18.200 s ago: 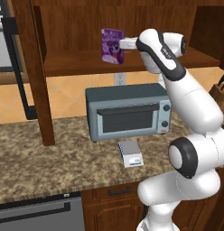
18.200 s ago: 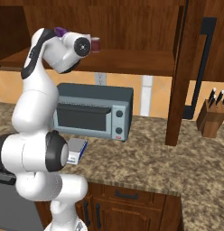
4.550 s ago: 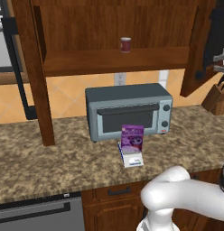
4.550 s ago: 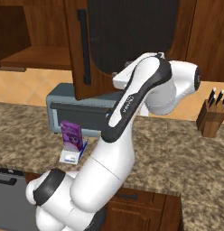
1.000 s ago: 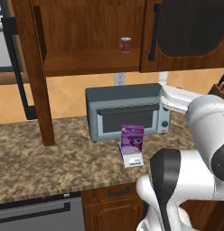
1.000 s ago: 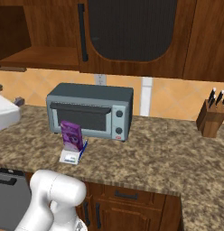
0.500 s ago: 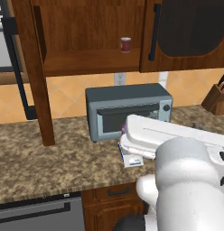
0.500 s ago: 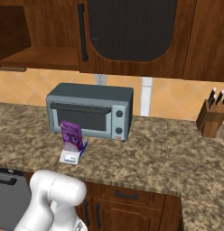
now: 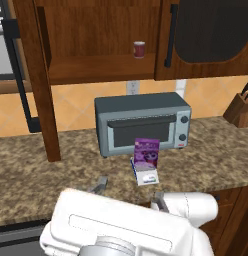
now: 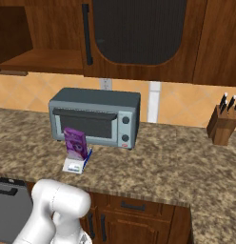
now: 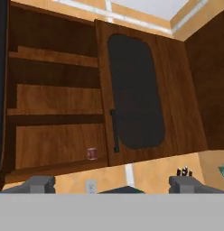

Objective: Pick the cereal and place it on the digital scale for weighing, and close the cabinet.

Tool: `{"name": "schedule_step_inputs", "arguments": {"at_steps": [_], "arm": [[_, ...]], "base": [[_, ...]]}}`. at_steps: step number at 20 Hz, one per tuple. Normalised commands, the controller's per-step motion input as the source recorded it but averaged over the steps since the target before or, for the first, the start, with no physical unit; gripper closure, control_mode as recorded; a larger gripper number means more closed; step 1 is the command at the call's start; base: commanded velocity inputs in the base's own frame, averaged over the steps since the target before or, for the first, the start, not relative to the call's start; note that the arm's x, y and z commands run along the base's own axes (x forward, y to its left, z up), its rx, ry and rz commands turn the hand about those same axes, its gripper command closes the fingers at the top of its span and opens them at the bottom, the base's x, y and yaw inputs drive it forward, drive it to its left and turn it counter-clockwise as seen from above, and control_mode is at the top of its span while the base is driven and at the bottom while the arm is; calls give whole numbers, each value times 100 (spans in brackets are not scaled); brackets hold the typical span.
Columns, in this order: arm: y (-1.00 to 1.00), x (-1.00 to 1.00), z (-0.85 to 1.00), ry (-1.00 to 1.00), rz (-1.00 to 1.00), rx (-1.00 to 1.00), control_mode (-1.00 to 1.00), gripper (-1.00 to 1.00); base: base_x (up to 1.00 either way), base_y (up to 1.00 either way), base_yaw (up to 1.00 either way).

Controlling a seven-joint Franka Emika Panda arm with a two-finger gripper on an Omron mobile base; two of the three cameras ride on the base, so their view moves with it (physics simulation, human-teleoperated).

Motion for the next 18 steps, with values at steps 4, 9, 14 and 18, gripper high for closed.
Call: {"name": "schedule_step_inputs", "arguments": {"at_steps": [4, 9, 14, 18], "arm": [[100, 14, -36, -20, -17, -10, -100, -100], [100, 53, -31, -20, -20, -2, -100, -100], [83, 97, -40, -7, -17, -4, -100, -100], [87, 100, -15, -8, -12, -12, -100, -100]], "base": [[0, 0, 0], [0, 0, 0], [0, 0, 0], [0, 0, 0]]}}
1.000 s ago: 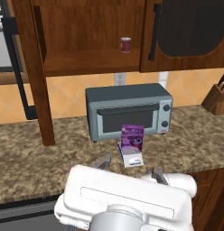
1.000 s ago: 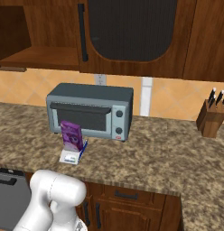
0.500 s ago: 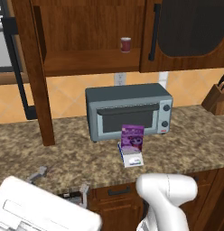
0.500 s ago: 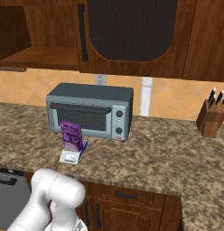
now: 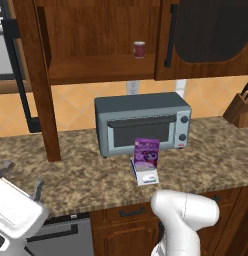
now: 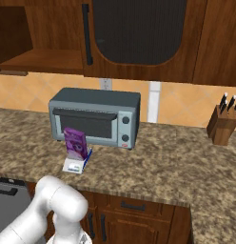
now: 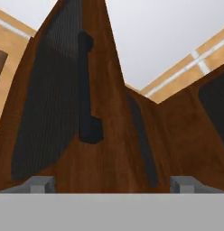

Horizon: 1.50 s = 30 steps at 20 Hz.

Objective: Pick the cereal and place it on the digital scale for weighing, and close the cabinet.

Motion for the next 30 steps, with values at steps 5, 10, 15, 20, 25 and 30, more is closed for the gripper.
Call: {"name": "schedule_step_inputs", "arguments": {"at_steps": [5, 10, 15, 20, 25, 30], "arm": [[80, 100, -23, -5, -1, -3, -100, -100], [-14, 69, 48, -4, 0, 0, -100, -100], [-21, 83, 59, -1, 0, 0, -100, -100], [-57, 66, 45, 0, 0, 1, -100, -100], [-100, -6, 49, -5, 0, 15, -100, -100], [-100, 23, 42, 6, 0, 24, -100, -100]], "base": [[0, 0, 0], [0, 0, 0], [0, 0, 0], [0, 0, 0], [0, 0, 0], [0, 0, 0]]}}
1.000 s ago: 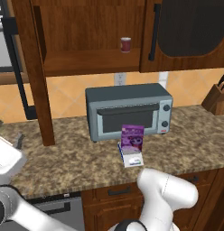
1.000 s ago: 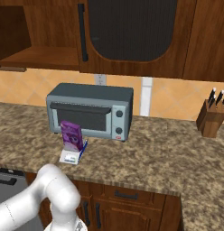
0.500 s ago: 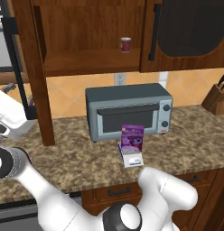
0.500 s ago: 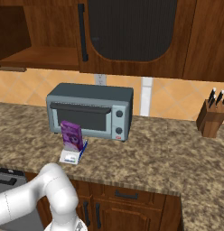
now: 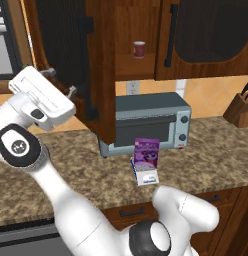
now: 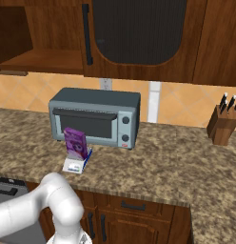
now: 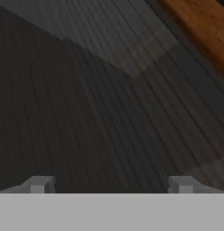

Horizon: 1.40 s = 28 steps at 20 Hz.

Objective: Pick the cereal and place it on the digital scale for weighing, and close the cabinet.

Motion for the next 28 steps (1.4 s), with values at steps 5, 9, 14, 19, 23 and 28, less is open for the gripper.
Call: {"name": "schedule_step_inputs", "arguments": {"at_steps": [5, 9, 14, 19, 23, 28], "arm": [[-100, 85, 13, 32, 10, 18, -100, -100], [-100, 100, 4, 29, 18, 14, -100, -100], [-100, 100, 2, 6, 19, 18, -100, -100], [-100, 100, 0, 16, 23, 17, -100, -100], [-100, 100, 0, 16, 23, 17, -100, -100], [-98, 100, 0, 10, 23, 16, -100, -100]], "base": [[0, 0, 0], [0, 0, 0], [0, 0, 0], [0, 0, 0], [0, 0, 0], [0, 0, 0]]}}
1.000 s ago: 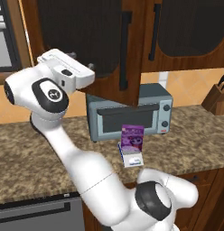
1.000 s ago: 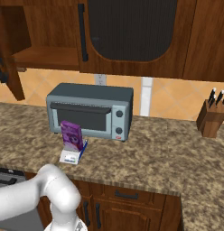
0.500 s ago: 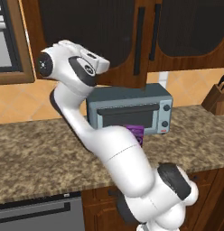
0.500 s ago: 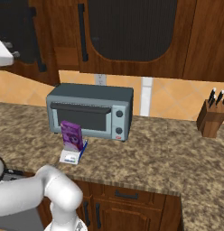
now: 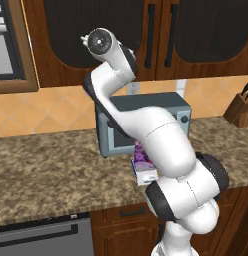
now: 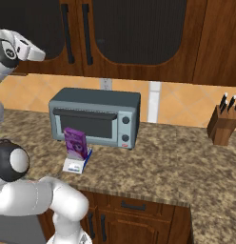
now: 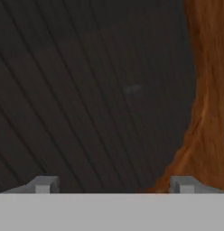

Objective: Pick the cereal and place it on the digital scale for weighing, and close the cabinet.

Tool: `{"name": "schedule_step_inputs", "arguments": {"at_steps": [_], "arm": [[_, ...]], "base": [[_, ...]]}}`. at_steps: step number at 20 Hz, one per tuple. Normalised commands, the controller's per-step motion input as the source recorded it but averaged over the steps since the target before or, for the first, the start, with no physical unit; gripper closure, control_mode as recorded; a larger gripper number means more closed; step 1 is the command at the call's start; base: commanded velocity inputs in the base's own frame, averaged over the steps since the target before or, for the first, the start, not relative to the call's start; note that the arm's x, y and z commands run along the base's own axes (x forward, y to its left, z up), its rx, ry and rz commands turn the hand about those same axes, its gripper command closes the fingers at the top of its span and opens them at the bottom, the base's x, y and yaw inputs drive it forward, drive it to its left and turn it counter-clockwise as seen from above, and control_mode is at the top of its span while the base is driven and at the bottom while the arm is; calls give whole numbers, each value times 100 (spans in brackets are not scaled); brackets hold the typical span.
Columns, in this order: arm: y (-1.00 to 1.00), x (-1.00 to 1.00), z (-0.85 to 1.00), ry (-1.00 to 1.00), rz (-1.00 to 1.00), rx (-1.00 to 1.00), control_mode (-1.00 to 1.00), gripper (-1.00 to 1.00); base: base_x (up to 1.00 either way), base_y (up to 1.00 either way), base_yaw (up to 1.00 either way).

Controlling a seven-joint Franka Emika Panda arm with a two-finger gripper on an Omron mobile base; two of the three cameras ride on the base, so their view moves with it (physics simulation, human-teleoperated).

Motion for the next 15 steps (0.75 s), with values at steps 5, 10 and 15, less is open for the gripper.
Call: {"name": "schedule_step_inputs", "arguments": {"at_steps": [5, 10, 15], "arm": [[-84, 100, -2, 0, 24, 15, -100, -100], [-71, 100, -47, -2, 32, 7, -100, -100], [-69, 99, -67, -14, 39, 3, -100, -100]], "base": [[0, 0, 0], [0, 0, 0], [0, 0, 0]]}}
